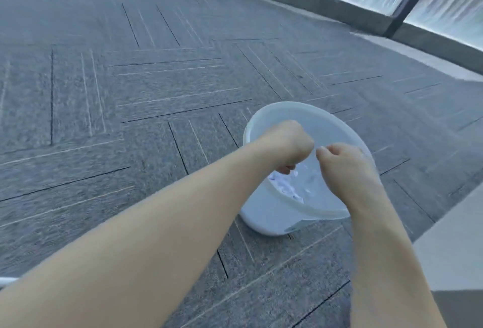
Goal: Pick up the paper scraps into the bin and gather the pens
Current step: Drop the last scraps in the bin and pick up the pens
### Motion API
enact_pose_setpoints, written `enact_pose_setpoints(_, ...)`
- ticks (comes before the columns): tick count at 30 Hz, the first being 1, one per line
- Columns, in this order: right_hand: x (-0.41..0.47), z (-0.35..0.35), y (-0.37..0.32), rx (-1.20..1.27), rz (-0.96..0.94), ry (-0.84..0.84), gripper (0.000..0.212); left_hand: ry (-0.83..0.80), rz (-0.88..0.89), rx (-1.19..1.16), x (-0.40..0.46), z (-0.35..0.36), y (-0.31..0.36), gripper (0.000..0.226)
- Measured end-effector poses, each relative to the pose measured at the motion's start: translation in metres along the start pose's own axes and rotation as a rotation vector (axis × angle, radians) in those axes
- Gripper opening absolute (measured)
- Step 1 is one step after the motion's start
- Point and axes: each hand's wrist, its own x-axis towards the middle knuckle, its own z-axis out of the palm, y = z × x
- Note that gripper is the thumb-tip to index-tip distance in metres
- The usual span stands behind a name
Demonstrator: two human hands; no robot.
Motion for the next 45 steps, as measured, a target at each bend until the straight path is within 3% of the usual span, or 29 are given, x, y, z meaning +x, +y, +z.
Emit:
enact_pose_setpoints(3,-0.012,0.002,-0.012,-0.017,-0.053,0.115,0.025,0.055,0.058,-0.183,-0.009,-0.013,-0.012,0.024)
enact_pose_setpoints(6,-0.041,0.015,-0.042,0.181,-0.250,0.259,0.017,0.378,0.278,-0.284,-0.039,-0.037,-0.048,0.029)
enact_pose_setpoints(8,-0.071,0.043,-0.073,0.272,-0.452,0.207,0.015,0.569,0.296,-0.160,-0.072,-0.054,-0.096,0.031)
enact_pose_setpoints(10,-0.108,0.088,-0.099,0.252,-0.600,0.019,0.017,0.635,0.148,-0.012,-0.112,-0.064,-0.165,0.023)
enact_pose_setpoints(15,-0.202,0.232,-0.120,-0.080,-0.844,-0.565,0.016,0.683,-0.475,0.243,-0.241,-0.064,-0.363,0.008)
enact_pose_setpoints(19,-0.250,0.307,-0.120,-0.384,-0.987,-0.790,0.033,0.661,-0.788,0.301,-0.348,-0.042,-0.448,0.013)
enact_pose_setpoints(23,-0.269,0.339,-0.113,-0.610,-1.046,-0.783,0.032,0.505,-0.911,0.445,-0.407,-0.013,-0.479,0.043)
enact_pose_setpoints(26,-0.278,0.351,-0.109,-0.650,-1.034,-0.785,0.020,0.381,-0.925,0.540,-0.427,0.010,-0.487,0.044)
enact_pose_setpoints(29,-0.280,0.357,-0.117,-0.534,-1.027,-0.776,0.010,0.474,-0.816,0.568,-0.429,0.019,-0.489,0.024)
enact_pose_setpoints(33,-0.278,0.371,-0.149,-0.261,-0.934,-0.664,0.007,0.746,-0.827,0.264,-0.416,-0.007,-0.495,0.016)
enact_pose_setpoints(37,-0.269,0.398,-0.201,-0.354,-0.990,-0.532,0.020,0.958,-0.871,0.029,-0.376,-0.069,-0.513,0.010)
enact_pose_setpoints(42,-0.261,0.424,-0.241,-0.579,-1.023,-0.569,0.023,0.925,-1.017,0.032,-0.334,-0.124,-0.539,0.034)
enact_pose_setpoints(45,-0.259,0.430,-0.254,-0.574,-1.021,-0.568,0.017,0.861,-1.044,0.123,-0.319,-0.137,-0.552,0.038)
